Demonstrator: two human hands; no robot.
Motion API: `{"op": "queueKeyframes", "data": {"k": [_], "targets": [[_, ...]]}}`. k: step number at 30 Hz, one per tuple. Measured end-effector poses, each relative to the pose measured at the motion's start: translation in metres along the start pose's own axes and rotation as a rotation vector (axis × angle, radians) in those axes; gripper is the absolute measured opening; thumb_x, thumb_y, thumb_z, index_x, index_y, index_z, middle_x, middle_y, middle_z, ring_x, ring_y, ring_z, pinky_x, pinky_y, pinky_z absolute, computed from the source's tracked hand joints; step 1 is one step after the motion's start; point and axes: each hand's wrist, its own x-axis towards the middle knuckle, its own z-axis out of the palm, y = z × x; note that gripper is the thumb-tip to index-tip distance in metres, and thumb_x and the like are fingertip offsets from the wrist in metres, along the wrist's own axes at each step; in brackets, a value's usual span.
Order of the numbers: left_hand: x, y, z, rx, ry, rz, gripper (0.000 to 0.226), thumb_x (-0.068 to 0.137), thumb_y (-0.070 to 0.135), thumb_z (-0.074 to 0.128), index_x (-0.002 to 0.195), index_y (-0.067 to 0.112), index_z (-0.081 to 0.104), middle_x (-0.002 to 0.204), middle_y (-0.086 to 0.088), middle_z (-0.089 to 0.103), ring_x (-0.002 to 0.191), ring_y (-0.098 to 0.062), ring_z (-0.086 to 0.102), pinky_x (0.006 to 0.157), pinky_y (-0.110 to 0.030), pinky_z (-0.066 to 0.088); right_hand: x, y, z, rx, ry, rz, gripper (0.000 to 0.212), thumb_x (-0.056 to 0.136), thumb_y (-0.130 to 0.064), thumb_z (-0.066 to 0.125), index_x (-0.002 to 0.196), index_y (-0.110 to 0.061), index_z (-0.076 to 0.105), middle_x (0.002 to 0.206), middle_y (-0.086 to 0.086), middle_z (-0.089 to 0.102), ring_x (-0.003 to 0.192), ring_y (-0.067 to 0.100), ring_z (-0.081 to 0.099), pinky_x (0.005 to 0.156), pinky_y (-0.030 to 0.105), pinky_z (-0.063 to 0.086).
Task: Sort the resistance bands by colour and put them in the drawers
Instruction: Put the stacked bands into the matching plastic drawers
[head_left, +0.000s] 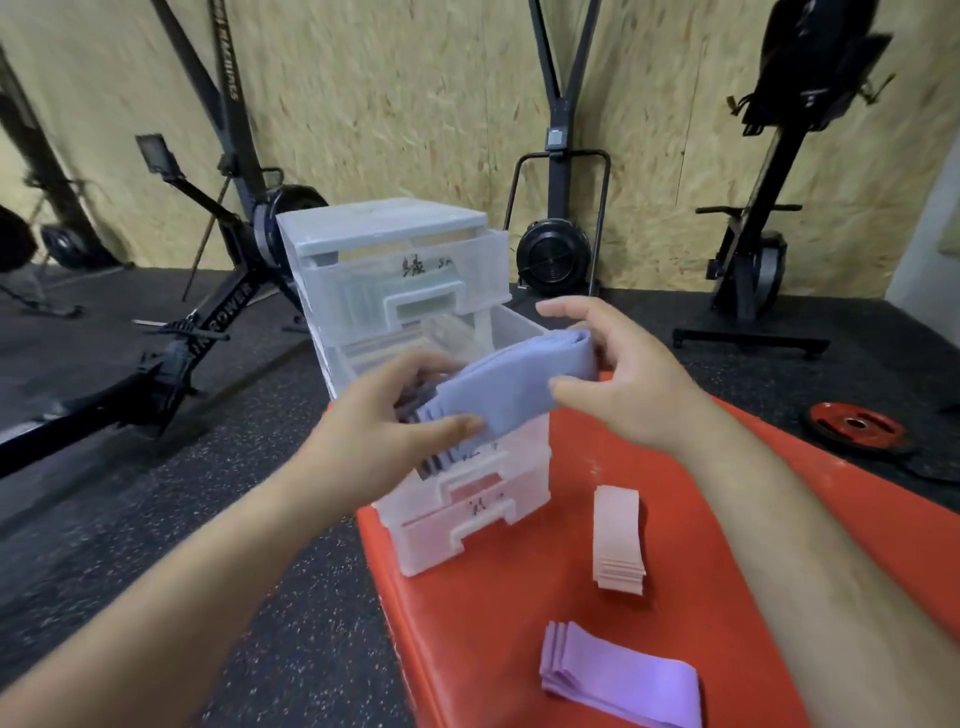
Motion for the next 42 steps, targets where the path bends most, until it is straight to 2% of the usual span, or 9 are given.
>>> {"op": "queueKeyframes", "data": {"k": [3, 8, 16, 24, 26, 29, 32, 35, 42], "targets": [[0.029, 0.018, -0.044, 0.300, 0.040, 0.041, 0.040, 0.077, 0.035, 0.081, 0.112, 0.040, 0.063, 0.101, 0.017, 0.069, 0.086, 0.000, 0.066, 0.076, -0.025, 0.054, 0.041, -0.026, -0.001, -0.248, -0.089, 0.018, 0.046, 0.073, -0.017, 0.068, 0.114, -0.038, 0.066, 0.104, -0.013, 0.070, 0.092, 0.005, 0.066, 0.079, 0.023, 0.052], [0.086, -0.002, -0.060, 0.576, -0.027, 0.033, 0.042, 0.079, 0.031, 0.077, 0.117, 0.030, 0.057, 0.107, 0.001, 0.064, 0.090, -0.020, 0.063, 0.076, -0.038, 0.055, 0.115, -0.027, 0.017, -0.521, -0.201, 0.080, 0.033, 0.072, -0.021, 0.065, 0.103, -0.033, 0.067, 0.090, -0.012, 0.067, 0.083, 0.015, 0.066, 0.063, 0.025, 0.051], [0.122, -0.048, -0.033, 0.717, -0.298, -0.058, 0.043, 0.089, 0.030, 0.061, 0.129, 0.040, 0.050, 0.106, 0.001, 0.064, 0.080, -0.019, 0.058, 0.068, -0.030, 0.048, 0.164, 0.014, 0.046, -0.751, -0.468, 0.237, 0.036, 0.078, -0.018, 0.076, 0.111, -0.028, 0.068, 0.110, -0.007, 0.064, 0.099, 0.017, 0.061, 0.080, 0.030, 0.052], [0.124, -0.058, -0.030, 0.740, -0.339, -0.113, 0.030, 0.092, 0.051, 0.057, 0.120, 0.041, 0.062, 0.106, 0.007, 0.064, 0.085, -0.015, 0.058, 0.074, -0.028, 0.048, 0.161, 0.025, 0.049, -0.739, -0.573, 0.279, 0.036, 0.088, -0.016, 0.066, 0.120, -0.031, 0.071, 0.121, -0.013, 0.065, 0.111, 0.011, 0.060, 0.099, 0.029, 0.048], [0.118, -0.050, -0.034, 0.678, -0.324, -0.127, 0.032, 0.092, 0.044, 0.060, 0.122, 0.035, 0.062, 0.113, 0.006, 0.066, 0.094, -0.016, 0.062, 0.082, -0.029, 0.051, 0.154, 0.022, 0.041, -0.613, -0.501, 0.254, 0.037, 0.087, -0.019, 0.070, 0.122, -0.029, 0.070, 0.120, -0.012, 0.068, 0.109, 0.009, 0.062, 0.102, 0.029, 0.048], [0.099, -0.042, -0.040, 0.543, -0.138, -0.085, 0.031, 0.091, 0.038, 0.063, 0.119, 0.025, 0.064, 0.112, 0.006, 0.064, 0.103, -0.015, 0.062, 0.092, -0.032, 0.050, 0.122, 0.024, 0.034, -0.397, -0.083, 0.015, 0.021, 0.086, -0.021, 0.065, 0.105, -0.025, 0.073, 0.100, -0.009, 0.071, 0.097, 0.009, 0.065, 0.094, 0.033, 0.052], [0.060, -0.048, -0.030, 0.775, 0.215, 0.277, 0.021, 0.093, 0.035, 0.058, 0.108, 0.021, 0.063, 0.102, 0.005, 0.058, 0.095, -0.018, 0.056, 0.085, -0.032, 0.040, 0.066, 0.035, 0.049, -0.452, 0.259, -0.253, 0.008, 0.084, -0.027, 0.057, 0.084, -0.022, 0.064, 0.083, -0.007, 0.058, 0.085, 0.016, 0.055, 0.081, 0.038, 0.049], [0.021, -0.059, -0.005, 0.928, 0.267, 0.459, 0.017, 0.089, 0.032, 0.059, 0.098, 0.018, 0.060, 0.094, 0.003, 0.056, 0.089, -0.023, 0.055, 0.076, -0.032, 0.031, 0.030, 0.053, 0.076, -0.607, 0.263, -0.245, 0.014, 0.085, -0.030, 0.056, 0.094, -0.026, 0.065, 0.089, -0.011, 0.057, 0.091, 0.016, 0.055, 0.084, 0.038, 0.044], [0.010, -0.093, 0.018, 1.074, 0.235, 0.290, 0.043, 0.083, 0.044, 0.053, 0.116, 0.017, 0.059, 0.109, 0.002, 0.057, 0.098, -0.024, 0.057, 0.081, -0.036, 0.041, 0.034, 0.058, 0.108, -0.736, 0.122, -0.117, 0.040, 0.090, -0.029, 0.052, 0.129, -0.029, 0.059, 0.116, -0.008, 0.056, 0.114, 0.019, 0.051, 0.094, 0.036, 0.037]]}}
